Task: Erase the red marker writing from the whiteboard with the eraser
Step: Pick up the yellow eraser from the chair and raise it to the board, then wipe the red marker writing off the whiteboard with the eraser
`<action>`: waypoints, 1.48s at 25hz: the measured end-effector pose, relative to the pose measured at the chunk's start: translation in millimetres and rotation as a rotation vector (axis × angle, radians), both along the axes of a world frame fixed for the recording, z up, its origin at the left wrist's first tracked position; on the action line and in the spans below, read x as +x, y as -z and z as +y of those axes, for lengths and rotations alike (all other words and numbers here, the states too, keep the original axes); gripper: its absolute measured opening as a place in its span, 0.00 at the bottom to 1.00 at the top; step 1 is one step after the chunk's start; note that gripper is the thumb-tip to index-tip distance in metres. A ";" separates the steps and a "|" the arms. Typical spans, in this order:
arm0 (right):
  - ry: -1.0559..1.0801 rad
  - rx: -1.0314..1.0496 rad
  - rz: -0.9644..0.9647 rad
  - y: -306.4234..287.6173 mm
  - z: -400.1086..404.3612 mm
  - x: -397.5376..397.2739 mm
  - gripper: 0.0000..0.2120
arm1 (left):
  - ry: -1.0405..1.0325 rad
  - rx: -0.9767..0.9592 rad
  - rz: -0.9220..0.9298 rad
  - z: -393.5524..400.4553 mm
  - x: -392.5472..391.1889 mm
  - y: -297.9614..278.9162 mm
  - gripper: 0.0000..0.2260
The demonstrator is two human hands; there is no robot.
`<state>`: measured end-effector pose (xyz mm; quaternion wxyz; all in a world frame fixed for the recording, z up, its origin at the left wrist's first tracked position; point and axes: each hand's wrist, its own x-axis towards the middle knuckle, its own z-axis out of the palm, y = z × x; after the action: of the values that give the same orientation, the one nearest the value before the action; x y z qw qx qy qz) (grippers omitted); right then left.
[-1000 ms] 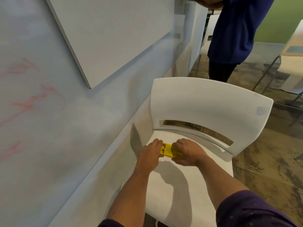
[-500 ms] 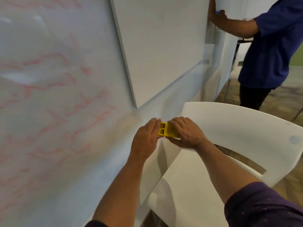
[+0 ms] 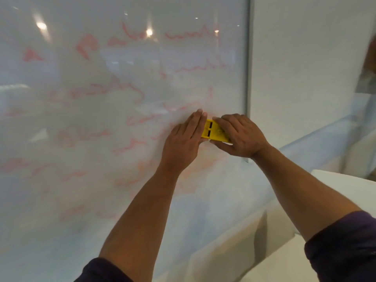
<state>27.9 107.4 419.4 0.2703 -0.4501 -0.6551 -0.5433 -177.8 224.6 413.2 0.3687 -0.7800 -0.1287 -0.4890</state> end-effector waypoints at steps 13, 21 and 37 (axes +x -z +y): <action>-0.274 0.315 -0.119 -124.3 82.2 -138.5 0.29 | -0.286 0.208 -0.113 17.7 -174.6 -130.9 0.28; -0.409 0.339 0.029 -152.4 117.6 -256.5 0.26 | -0.481 0.162 -0.286 29.0 -294.1 -158.9 0.34; -0.439 0.422 -0.004 -237.8 147.1 -414.7 0.21 | -0.599 -0.059 -0.568 54.2 -422.3 -181.8 0.29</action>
<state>-386.8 254.5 657.2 0.4674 -0.2308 -0.6100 -0.5968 -600.1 278.7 595.0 0.4221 -0.5525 -0.4604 -0.5519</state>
